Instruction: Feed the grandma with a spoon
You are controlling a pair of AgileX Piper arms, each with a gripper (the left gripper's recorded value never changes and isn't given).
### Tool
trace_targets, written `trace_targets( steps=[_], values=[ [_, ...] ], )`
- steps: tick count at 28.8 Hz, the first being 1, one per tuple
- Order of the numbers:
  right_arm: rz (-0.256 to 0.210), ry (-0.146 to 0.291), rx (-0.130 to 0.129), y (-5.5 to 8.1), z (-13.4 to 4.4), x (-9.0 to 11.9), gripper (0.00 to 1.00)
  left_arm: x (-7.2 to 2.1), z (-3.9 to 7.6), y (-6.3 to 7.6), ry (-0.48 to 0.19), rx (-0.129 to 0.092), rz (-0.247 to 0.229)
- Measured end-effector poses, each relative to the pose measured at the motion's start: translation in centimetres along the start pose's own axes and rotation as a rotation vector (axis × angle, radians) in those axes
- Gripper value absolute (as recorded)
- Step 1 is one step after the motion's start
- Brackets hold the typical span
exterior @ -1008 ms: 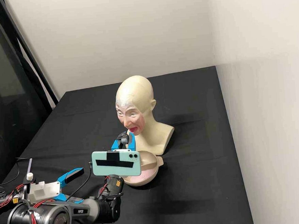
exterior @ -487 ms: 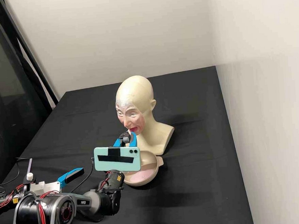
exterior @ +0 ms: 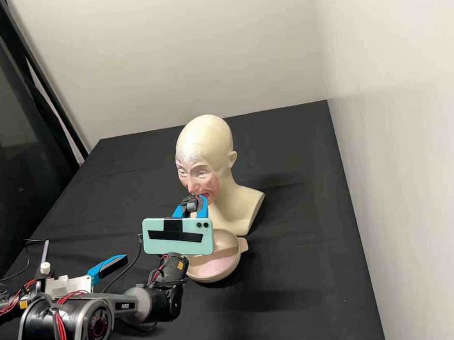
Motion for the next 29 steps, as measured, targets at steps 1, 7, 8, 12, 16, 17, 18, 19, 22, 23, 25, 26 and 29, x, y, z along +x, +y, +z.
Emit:
trace_targets(
  steps=[1, 7, 8, 12, 16, 17, 18, 19, 22, 23, 25, 26, 29],
  values=[
    [0.003, 0.002, 0.003, 0.03, -0.09, 0.04, 0.00, 0.00, 0.00, 0.00, 0.000, 0.000, 0.000],
    [0.005, 0.027, -0.003, -0.09, -0.85, 0.41, 0.00, 0.00, 0.00, 0.00, 0.000, 0.000, 0.000],
    [0.003, 0.024, -0.003, -0.15, -0.78, 0.44, 0.00, 0.00, 0.00, 0.00, 0.000, 0.000, 0.000],
    [0.003, 0.020, 0.000, -0.19, -0.77, 0.59, 0.00, 0.00, 0.00, 0.00, 0.000, 0.000, 0.000],
    [0.005, 0.020, 0.001, -0.17, -0.77, 0.68, 0.00, 0.03, 0.01, 0.04, 0.000, 0.000, 0.002],
    [0.004, 0.020, 0.001, -0.18, -0.76, 0.68, 0.00, 0.03, 0.01, 0.04, 0.000, 0.000, 0.002],
    [0.003, 0.019, 0.001, -0.21, -0.72, 0.70, 0.00, 0.07, 0.02, 0.09, -0.001, 0.000, 0.004],
    [0.003, 0.019, 0.001, -0.21, -0.72, 0.70, 0.00, 0.10, 0.03, 0.13, -0.001, 0.000, 0.005],
    [0.005, 0.014, 0.004, -0.23, -0.63, 0.75, 0.00, 0.22, 0.03, 0.13, -0.002, 0.000, 0.006],
    [0.005, 0.013, 0.004, -0.25, -0.61, 0.76, 0.00, 0.24, 0.01, 0.06, -0.001, 0.000, 0.003],
    [0.005, 0.013, 0.004, -0.25, -0.61, 0.76, 0.00, 0.25, 0.00, 0.03, -0.001, 0.000, 0.002],
    [0.005, 0.013, 0.004, -0.25, -0.61, 0.76, 0.00, 0.26, 0.00, -0.01, 0.000, 0.000, 0.001],
    [0.014, 0.023, 0.007, -0.27, -0.57, 0.55, 0.00, 0.30, -0.03, -0.12, 0.001, 0.000, -0.003]
  ],
)
